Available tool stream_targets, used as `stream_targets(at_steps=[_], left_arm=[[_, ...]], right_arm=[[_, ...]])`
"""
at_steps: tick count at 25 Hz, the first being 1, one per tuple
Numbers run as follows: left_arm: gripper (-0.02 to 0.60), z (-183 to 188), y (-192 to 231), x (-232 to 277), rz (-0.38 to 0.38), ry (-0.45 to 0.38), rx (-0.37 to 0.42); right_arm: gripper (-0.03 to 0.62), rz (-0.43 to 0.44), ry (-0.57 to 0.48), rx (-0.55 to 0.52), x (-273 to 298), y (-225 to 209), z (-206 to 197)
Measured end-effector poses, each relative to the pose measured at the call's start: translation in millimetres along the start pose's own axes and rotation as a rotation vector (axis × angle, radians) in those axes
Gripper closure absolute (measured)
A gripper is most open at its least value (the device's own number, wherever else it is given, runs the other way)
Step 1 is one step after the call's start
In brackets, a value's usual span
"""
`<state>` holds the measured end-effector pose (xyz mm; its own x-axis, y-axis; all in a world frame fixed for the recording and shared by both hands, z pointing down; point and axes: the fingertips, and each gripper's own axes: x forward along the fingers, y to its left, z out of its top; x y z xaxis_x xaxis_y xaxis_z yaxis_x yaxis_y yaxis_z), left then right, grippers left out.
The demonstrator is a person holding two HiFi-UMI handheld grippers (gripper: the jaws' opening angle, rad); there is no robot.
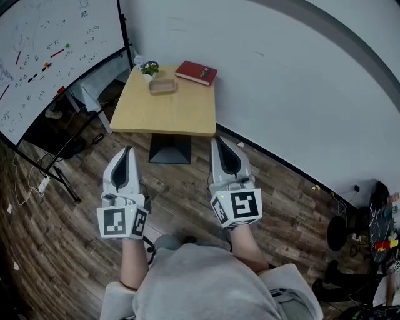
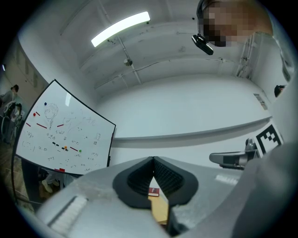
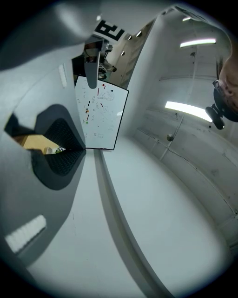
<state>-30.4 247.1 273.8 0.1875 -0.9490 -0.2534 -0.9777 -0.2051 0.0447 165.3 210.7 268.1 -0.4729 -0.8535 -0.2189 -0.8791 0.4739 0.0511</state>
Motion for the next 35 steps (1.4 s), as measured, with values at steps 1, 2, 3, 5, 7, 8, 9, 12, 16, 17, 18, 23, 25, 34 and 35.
stream_targets(at_steps=[1,2,3,5,7,8,9,12,16,17,18,23,25,34,35], left_arm=[[0.576,-2,0,1,0.003,0.004,0.0],[0.576,-3,1,1,0.008,0.006,-0.001],[0.577,-4,2,2,0.014,0.006,-0.005],[0.577,-6,6,4,0.027,0.004,-0.015],[0.577,-9,9,8,0.031,0.007,-0.019],[0.576,-10,10,11,0.032,0.008,-0.018],[0.577,-12,12,14,0.032,0.009,-0.016],[0.577,-16,18,26,0.029,0.01,-0.016],[0.576,-18,31,45,0.021,0.008,-0.007],[0.576,-19,34,50,0.018,0.009,-0.006],[0.577,-21,38,56,0.014,0.01,-0.006],[0.577,-24,59,86,-0.003,0.01,0.001],[0.577,-25,70,98,-0.008,0.009,0.004],[0.577,-33,107,143,-0.039,0.012,0.004],[0.577,-34,110,148,-0.043,0.013,0.004]], right_arm=[[0.593,0.004,0.001,0.003,1,0,-1],[0.594,0.009,0.004,0.004,2,0,-2],[0.592,0.012,0.006,0.004,3,0,-3],[0.592,0.017,0.011,0.004,7,0,-6],[0.592,0.02,0.017,0.008,11,-1,-10],[0.594,0.021,0.019,0.008,14,-1,-12],[0.593,0.019,0.019,0.008,18,-3,-13],[0.592,0.01,0.017,0.01,30,-8,-17],[0.593,0.003,0.014,0.011,52,-11,-21],[0.592,0.002,0.013,0.01,58,-11,-22],[0.592,0.0,0.013,0.01,65,-12,-23],[0.594,-0.006,0.003,0.009,103,-12,-27],[0.592,-0.009,0.0,0.01,119,-12,-29],[0.593,-0.04,0.0,0.004,171,-11,-39],[0.594,-0.044,0.001,0.004,176,-11,-40]])
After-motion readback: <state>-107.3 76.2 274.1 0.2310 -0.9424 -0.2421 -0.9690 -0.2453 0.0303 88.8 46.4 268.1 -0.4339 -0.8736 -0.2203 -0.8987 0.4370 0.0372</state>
